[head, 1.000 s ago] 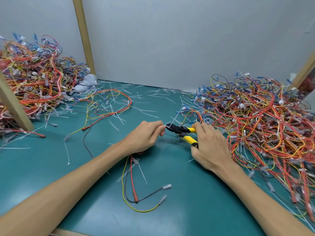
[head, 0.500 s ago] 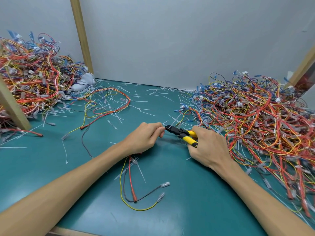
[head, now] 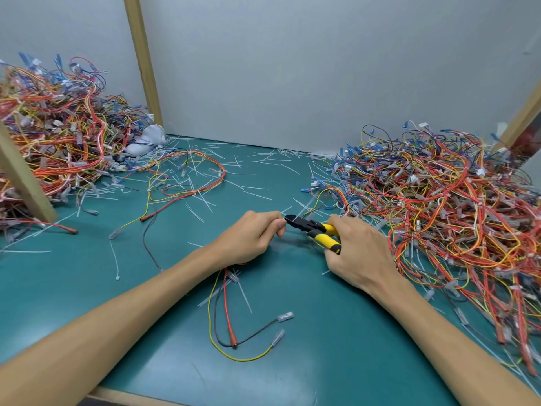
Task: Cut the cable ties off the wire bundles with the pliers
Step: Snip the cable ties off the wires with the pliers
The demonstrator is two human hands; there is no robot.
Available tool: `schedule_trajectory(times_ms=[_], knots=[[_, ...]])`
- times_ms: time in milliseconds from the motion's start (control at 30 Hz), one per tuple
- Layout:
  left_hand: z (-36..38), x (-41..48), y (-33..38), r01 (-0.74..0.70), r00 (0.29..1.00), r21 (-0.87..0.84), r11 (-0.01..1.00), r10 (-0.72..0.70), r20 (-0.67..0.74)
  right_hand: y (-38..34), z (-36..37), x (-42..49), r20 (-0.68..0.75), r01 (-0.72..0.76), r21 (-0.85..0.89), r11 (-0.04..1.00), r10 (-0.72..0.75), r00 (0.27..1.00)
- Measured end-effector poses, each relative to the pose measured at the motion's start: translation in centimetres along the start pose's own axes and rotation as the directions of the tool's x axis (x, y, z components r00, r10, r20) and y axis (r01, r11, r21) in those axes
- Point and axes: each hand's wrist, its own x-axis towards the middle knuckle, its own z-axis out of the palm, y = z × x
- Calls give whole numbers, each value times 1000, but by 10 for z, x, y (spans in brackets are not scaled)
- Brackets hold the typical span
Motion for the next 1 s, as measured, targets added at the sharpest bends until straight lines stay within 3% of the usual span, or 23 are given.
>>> schedule_trajectory(times_ms=[1000], knots=[[1,-1,3,6,1000,-22,1000,-6,-5,-5,0,-1,-73,-22,-61,998,17,997]])
